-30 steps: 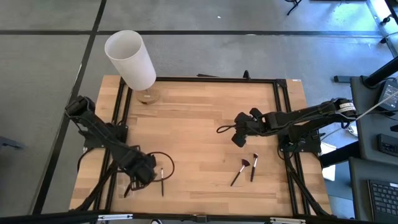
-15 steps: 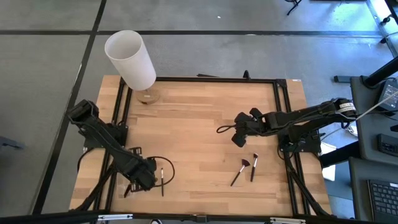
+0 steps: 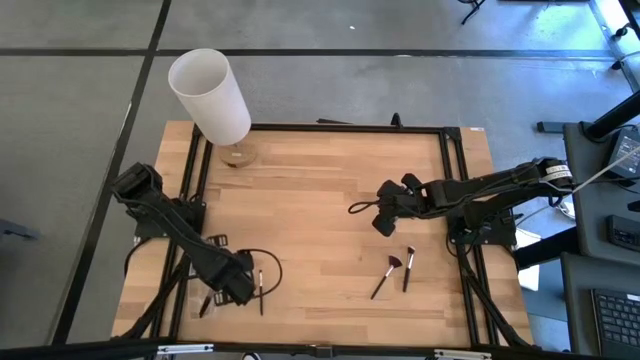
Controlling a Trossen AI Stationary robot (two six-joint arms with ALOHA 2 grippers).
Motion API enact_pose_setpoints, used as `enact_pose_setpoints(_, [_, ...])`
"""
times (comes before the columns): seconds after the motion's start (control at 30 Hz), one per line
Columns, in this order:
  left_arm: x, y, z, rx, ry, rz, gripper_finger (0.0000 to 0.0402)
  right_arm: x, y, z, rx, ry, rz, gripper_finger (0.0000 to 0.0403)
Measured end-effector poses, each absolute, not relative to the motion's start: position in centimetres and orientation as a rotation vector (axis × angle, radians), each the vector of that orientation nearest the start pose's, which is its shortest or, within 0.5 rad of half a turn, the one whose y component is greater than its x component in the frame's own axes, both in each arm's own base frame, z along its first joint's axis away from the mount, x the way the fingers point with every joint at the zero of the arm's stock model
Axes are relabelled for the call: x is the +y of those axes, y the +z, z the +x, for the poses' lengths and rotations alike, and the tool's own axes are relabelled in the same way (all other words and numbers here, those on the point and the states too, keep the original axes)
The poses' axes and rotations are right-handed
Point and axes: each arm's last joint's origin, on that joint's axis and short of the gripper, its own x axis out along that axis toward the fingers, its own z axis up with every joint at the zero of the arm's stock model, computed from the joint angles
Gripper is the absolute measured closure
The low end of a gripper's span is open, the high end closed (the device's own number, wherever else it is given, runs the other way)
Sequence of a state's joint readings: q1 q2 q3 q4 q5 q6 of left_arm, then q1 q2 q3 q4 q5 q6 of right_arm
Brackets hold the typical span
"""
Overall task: Put items in baskets/containers
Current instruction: Put the powder brush into the transparent organizer
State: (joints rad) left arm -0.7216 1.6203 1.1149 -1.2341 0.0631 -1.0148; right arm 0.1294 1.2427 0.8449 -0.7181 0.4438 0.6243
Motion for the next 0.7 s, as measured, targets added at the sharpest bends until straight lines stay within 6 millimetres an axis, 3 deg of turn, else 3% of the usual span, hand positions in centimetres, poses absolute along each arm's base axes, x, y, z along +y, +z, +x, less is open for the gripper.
enact_pose_setpoints(0.17, [-16.9, 20.8, 19.7, 1.672, 0.380, -0.197, 0.0360, 1.7, 23.0, 22.5, 0.933, -0.595, 0.243, 0.0248])
enact_pose_setpoints(0.37, [-16.5, 21.4, 19.6, 1.617, 0.448, -0.247, 0.0324, 1.7, 23.0, 22.5, 0.933, -0.596, 0.244, 0.0248])
enact_pose_setpoints(0.7, [-16.5, 25.7, 17.0, 1.279, 0.759, -0.319, 0.0357, 1.7, 23.0, 22.5, 0.932, -0.596, 0.244, 0.0248])
